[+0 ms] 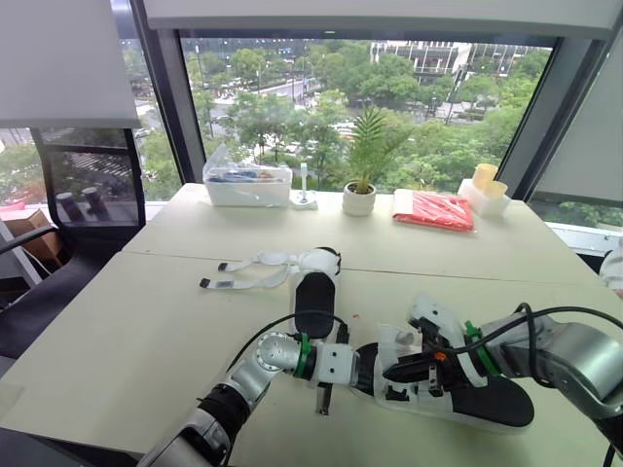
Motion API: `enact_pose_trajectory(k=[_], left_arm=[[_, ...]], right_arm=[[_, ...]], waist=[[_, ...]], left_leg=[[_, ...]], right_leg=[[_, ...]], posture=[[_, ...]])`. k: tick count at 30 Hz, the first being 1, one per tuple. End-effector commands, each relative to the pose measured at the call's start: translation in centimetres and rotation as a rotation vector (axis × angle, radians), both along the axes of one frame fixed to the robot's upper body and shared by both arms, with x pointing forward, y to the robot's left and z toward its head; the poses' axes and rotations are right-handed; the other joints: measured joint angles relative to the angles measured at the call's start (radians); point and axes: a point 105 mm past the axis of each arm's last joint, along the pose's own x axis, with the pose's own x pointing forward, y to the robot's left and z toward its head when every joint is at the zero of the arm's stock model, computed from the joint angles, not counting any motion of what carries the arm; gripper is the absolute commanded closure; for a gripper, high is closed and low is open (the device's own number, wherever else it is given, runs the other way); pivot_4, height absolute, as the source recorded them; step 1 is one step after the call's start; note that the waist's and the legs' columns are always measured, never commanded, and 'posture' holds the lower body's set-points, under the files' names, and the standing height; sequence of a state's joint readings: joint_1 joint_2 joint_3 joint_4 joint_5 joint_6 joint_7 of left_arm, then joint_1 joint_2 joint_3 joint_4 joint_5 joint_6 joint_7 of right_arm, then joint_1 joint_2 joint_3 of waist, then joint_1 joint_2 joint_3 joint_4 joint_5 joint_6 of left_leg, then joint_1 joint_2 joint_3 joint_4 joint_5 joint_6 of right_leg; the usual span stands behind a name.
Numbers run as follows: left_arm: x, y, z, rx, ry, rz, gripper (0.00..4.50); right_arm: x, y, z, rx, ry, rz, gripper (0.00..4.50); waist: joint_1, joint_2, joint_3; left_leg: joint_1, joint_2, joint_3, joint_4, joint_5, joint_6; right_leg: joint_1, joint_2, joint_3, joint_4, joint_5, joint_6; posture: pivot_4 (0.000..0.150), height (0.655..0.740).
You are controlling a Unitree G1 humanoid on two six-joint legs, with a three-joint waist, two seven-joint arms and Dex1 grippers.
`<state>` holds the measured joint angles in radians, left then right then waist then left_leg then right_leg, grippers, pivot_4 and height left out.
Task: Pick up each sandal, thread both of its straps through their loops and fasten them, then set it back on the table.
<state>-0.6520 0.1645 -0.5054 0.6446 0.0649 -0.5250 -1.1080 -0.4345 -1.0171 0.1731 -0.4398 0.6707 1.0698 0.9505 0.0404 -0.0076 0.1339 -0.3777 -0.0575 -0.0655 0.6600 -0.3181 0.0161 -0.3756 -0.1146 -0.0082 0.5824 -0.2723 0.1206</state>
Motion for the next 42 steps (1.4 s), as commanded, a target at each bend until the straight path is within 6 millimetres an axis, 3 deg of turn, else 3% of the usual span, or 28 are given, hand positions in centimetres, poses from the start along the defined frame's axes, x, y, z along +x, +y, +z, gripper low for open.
enact_pose_trajectory(k=[1,23,42], left_arm=[[-1.1,2.9,-6.1,0.264,0.105,0.022,4.50],[-1.4,3.1,-5.8,0.270,0.070,0.006,4.50],[-1.5,2.7,-5.6,0.265,0.073,-0.007,4.50]], right_arm=[[-0.2,0.1,0.2,-0.012,0.013,0.047,4.46],[-3.7,1.8,-1.9,-0.029,0.115,0.182,4.46],[-2.7,0.9,-1.3,-0.056,0.042,0.105,4.46]], waist=[[0.000,0.000,0.000],[0.000,-0.001,0.000],[0.000,-0.001,0.000]], left_leg=[[0.000,0.000,0.000,0.000,0.000,0.000],[0.002,0.000,0.000,-0.008,0.000,-0.001],[0.002,0.000,0.000,-0.010,0.001,-0.002]], right_leg=[[0.000,0.000,0.000,0.000,0.000,0.000],[-0.002,0.001,0.000,-0.002,0.000,0.000],[-0.002,0.001,-0.001,-0.003,0.002,0.003]], posture=[[0.150,0.7374],[0.150,0.7374],[0.150,0.7374]])
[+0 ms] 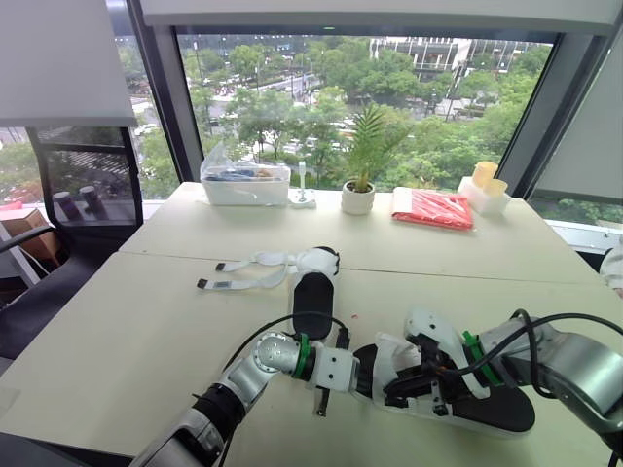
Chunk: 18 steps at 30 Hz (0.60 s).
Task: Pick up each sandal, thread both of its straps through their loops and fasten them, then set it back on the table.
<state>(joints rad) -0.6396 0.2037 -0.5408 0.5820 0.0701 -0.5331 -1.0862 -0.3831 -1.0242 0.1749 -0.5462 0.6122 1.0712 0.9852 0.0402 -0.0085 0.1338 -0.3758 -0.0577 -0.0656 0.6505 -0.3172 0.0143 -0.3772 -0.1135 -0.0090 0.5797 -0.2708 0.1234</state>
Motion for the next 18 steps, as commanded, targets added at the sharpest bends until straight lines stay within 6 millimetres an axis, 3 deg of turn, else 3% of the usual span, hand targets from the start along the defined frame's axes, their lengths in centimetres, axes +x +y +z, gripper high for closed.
enact_pose_trajectory(k=[1,6,14,18], left_arm=[[-1.1,2.4,-5.8,0.253,0.121,0.018,4.50],[-1.0,2.4,-5.7,0.252,0.120,0.017,4.50],[-1.0,2.5,-5.8,0.253,0.128,0.023,4.50],[-1.1,2.3,-5.8,0.250,0.129,0.021,4.50]], right_arm=[[-0.9,0.2,-0.9,-0.017,0.055,0.021,4.46],[-0.2,-0.6,-1.4,-0.038,0.013,-0.027,4.46],[1.0,-0.3,2.7,0.104,-0.005,-0.070,4.46],[1.6,-0.2,3.0,0.126,0.002,-0.104,4.46]], waist=[[0.000,0.000,0.000],[0.000,0.000,0.000],[0.000,0.000,0.000],[0.000,0.001,0.000]], left_leg=[[0.000,0.000,0.000,0.000,0.000,0.000],[0.000,0.000,0.000,0.000,0.000,0.000],[0.000,0.000,0.000,0.000,0.001,-0.001],[-0.001,0.000,0.000,0.000,0.001,-0.001]], right_leg=[[0.000,0.000,0.000,0.000,0.000,0.000],[0.000,0.000,0.000,0.000,0.000,0.000],[0.002,0.000,0.000,0.000,0.000,0.001],[0.002,0.000,0.000,0.001,0.000,0.001]], posture=[[0.150,0.7374],[0.150,0.7374],[0.150,0.7374],[0.150,0.7374]])
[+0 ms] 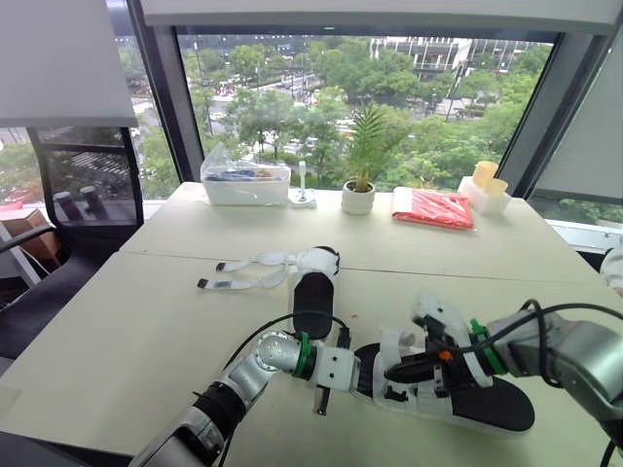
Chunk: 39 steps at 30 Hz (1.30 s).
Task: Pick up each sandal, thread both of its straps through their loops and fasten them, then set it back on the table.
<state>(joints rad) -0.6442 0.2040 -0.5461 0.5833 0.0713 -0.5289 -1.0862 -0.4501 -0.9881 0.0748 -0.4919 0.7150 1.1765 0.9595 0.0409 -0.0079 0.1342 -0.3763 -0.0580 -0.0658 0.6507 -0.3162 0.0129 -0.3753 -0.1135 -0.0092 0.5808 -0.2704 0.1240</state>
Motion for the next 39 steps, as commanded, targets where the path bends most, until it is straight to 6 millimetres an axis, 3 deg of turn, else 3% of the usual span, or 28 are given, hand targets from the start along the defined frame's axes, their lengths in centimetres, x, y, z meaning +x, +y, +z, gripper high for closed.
enact_pose_trajectory(k=[1,9,19,30,39], left_arm=[[-1.1,2.3,-5.8,0.242,0.129,0.023,4.50],[-1.1,2.3,-5.8,0.238,0.136,0.029,4.50],[-1.0,2.3,-5.8,0.239,0.131,0.027,4.50],[-1.0,2.4,-5.8,0.241,0.131,0.029,4.50],[-1.1,2.5,-5.8,0.245,0.130,0.025,4.50]], right_arm=[[0.7,0.0,0.5,0.036,0.000,-0.045,4.46],[-0.3,0.0,-0.8,0.041,0.072,-0.056,4.46],[0.0,0.8,1.9,0.159,0.134,-0.055,4.46],[-0.2,0.6,0.6,0.133,0.146,-0.072,4.46],[1.0,0.2,1.2,0.144,0.124,-0.091,4.46]], waist=[[0.000,0.000,0.000],[0.000,0.000,0.000],[0.000,0.000,0.000],[0.000,0.000,0.000],[-0.001,0.000,0.000]], left_leg=[[0.000,0.000,0.000,0.000,0.000,0.000],[0.000,0.000,0.000,0.000,0.000,0.000],[0.000,0.000,0.000,0.000,0.000,0.000],[0.000,-0.001,0.000,0.001,0.000,0.000],[0.000,-0.001,0.000,0.001,0.001,-0.001]], right_leg=[[0.000,0.000,0.000,0.000,0.000,0.000],[0.000,0.000,0.000,0.000,0.000,0.000],[0.000,0.000,0.000,0.001,0.000,0.000],[0.000,0.000,0.000,0.002,0.000,0.000],[-0.001,0.000,0.000,0.003,0.000,0.001]], posture=[[0.150,0.7374],[0.150,0.7374],[0.150,0.7374],[0.150,0.7374],[0.150,0.7374]])
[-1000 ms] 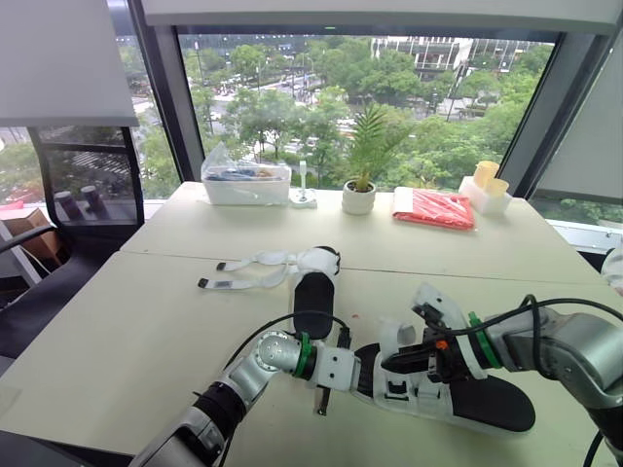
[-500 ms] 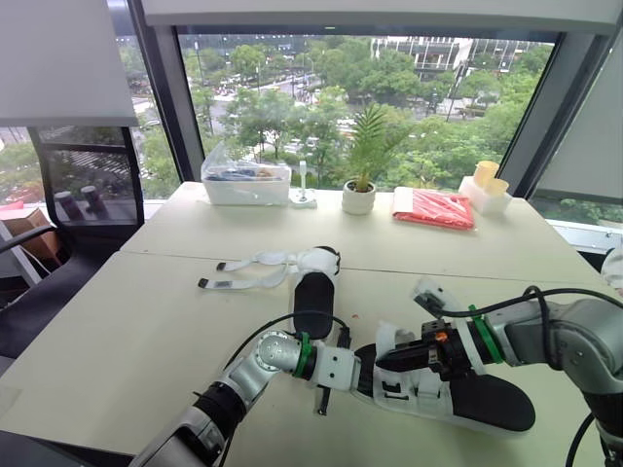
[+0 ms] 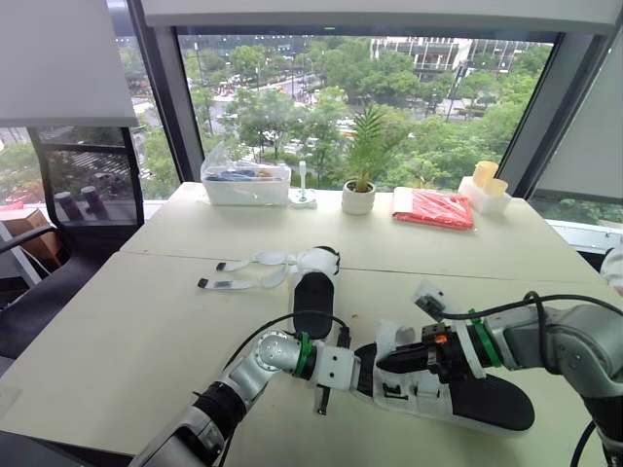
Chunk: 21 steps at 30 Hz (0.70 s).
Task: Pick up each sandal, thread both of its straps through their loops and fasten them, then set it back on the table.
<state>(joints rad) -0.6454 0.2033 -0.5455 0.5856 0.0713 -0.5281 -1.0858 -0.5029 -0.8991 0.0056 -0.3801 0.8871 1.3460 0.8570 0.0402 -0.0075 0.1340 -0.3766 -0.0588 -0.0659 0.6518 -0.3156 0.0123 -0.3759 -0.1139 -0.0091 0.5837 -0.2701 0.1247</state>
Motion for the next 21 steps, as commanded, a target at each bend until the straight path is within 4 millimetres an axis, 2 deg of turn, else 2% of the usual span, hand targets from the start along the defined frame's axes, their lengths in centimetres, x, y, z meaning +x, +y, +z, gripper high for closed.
enact_pose_trajectory(k=[1,9,21], left_arm=[[-1.1,2.6,-5.8,0.245,0.129,0.023,4.50],[-1.0,2.7,-5.9,0.249,0.129,0.027,4.50],[-0.9,2.7,-5.8,0.250,0.127,0.025,4.50]], right_arm=[[0.3,-0.1,0.7,-0.002,-0.031,0.008,4.46],[-0.6,-0.1,0.0,-0.002,0.020,0.032,4.46],[-0.3,-0.3,1.1,0.046,0.027,0.022,4.46]], waist=[[0.000,0.000,0.000],[0.000,0.000,0.000],[0.000,0.000,0.000]], left_leg=[[0.000,0.000,0.000,0.000,0.000,0.000],[0.000,0.000,0.000,0.000,0.000,0.000],[0.000,0.000,0.000,0.000,0.000,0.000]], right_leg=[[0.000,0.000,0.000,0.000,0.000,0.000],[0.000,0.000,0.000,0.000,0.000,0.000],[0.000,0.000,0.000,0.001,0.000,0.000]], posture=[[0.150,0.7374],[0.150,0.7374],[0.150,0.7374]])
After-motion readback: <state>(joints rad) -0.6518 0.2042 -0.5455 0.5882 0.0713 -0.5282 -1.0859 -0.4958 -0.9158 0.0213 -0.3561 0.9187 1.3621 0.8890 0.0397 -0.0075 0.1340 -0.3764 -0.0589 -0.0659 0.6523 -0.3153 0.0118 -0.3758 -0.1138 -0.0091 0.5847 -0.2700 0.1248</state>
